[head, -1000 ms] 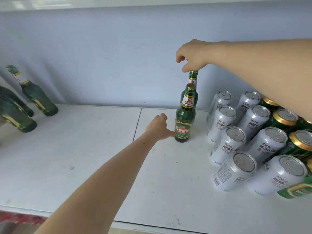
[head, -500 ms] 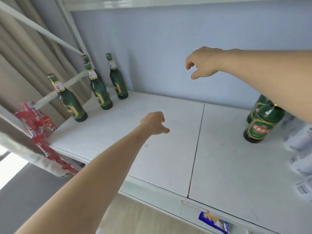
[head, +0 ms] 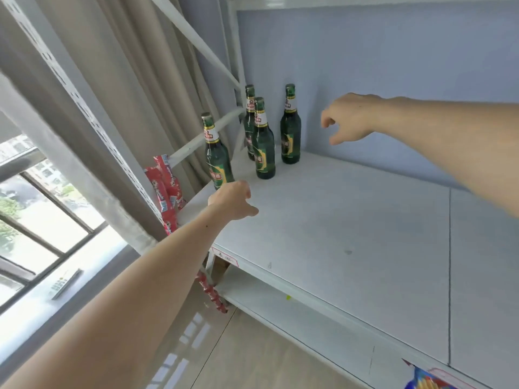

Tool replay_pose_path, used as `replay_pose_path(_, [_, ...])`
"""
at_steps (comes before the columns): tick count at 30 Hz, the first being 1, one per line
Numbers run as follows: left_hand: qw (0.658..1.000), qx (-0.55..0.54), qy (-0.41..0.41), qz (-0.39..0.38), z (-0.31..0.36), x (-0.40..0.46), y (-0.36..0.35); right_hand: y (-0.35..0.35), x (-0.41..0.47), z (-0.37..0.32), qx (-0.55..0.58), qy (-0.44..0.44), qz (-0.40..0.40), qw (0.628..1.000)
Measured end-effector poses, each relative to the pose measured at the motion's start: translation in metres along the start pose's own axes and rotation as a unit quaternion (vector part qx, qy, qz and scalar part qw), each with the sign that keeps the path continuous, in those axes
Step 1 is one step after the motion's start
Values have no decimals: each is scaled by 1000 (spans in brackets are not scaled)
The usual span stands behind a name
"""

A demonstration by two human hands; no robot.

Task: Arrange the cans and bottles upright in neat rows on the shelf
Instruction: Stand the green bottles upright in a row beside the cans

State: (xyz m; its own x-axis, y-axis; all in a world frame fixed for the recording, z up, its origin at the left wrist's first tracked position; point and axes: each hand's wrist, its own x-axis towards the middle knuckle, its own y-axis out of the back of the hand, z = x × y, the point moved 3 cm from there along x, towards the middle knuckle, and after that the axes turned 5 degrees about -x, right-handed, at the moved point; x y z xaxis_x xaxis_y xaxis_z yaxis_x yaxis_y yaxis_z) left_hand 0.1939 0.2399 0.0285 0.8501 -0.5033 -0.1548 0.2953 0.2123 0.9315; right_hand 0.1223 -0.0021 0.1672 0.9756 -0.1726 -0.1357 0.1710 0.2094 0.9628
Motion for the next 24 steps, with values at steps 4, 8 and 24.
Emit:
replay_pose_path(4, [999,9,31,21,-37,17,17,17,37,-26,-7,18,5,1000])
replay_pose_path(8, [997,-23,62,41,-65,43,25,36,84,-43,-9,32,47,998])
replay_pose_path(24, [986,-132,85,61,-137,137,54,47,214,-97,51,30,21,998])
